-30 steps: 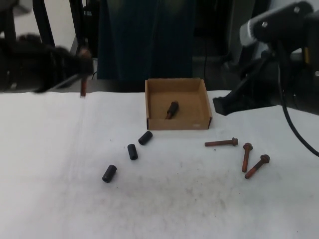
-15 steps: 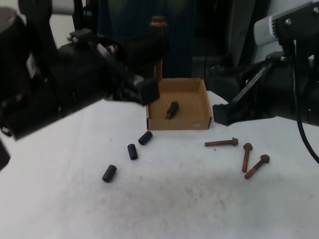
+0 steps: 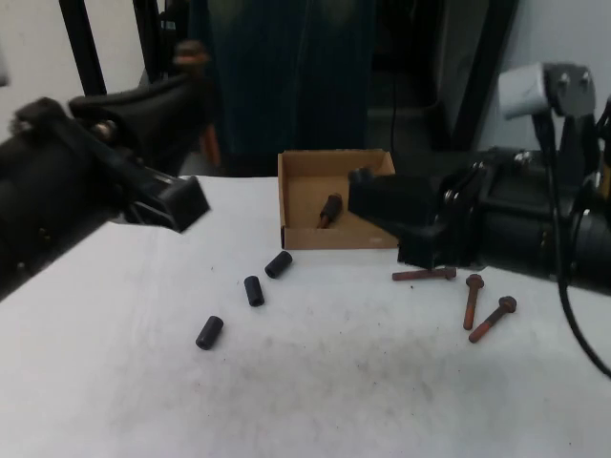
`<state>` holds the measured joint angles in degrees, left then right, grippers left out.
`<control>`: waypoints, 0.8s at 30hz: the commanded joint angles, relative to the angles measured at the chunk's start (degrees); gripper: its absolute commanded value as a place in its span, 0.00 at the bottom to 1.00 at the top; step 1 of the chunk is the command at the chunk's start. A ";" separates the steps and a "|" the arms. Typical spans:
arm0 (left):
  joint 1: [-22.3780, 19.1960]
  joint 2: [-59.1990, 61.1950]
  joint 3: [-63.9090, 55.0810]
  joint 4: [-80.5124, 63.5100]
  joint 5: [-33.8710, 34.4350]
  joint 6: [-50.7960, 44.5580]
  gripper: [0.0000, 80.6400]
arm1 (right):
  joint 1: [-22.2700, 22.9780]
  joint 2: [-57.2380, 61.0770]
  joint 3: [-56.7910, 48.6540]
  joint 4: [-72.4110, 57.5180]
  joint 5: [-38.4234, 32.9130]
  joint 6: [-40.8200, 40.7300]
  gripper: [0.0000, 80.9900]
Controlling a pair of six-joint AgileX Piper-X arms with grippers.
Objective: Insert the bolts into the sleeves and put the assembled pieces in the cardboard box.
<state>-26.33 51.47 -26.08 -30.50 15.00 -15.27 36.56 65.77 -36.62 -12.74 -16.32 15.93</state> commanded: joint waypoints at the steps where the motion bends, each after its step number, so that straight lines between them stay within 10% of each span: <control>1: 1.01 -1.40 0.88 -3.62 0.51 -2.37 0.01 | 2.72 0.91 3.05 -10.77 -0.31 -2.01 0.00; 12: 1.12 -2.27 3.50 -6.55 4.22 -8.19 0.01 | 17.64 3.90 12.94 -34.81 0.44 -23.88 0.00; 24: 1.12 -9.40 5.54 -7.61 8.74 -11.91 0.01 | 18.79 3.87 13.71 -36.22 10.04 -24.49 0.00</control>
<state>-25.35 42.91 -20.73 -35.91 21.15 -27.76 55.29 69.74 -22.96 -47.56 -7.18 -8.51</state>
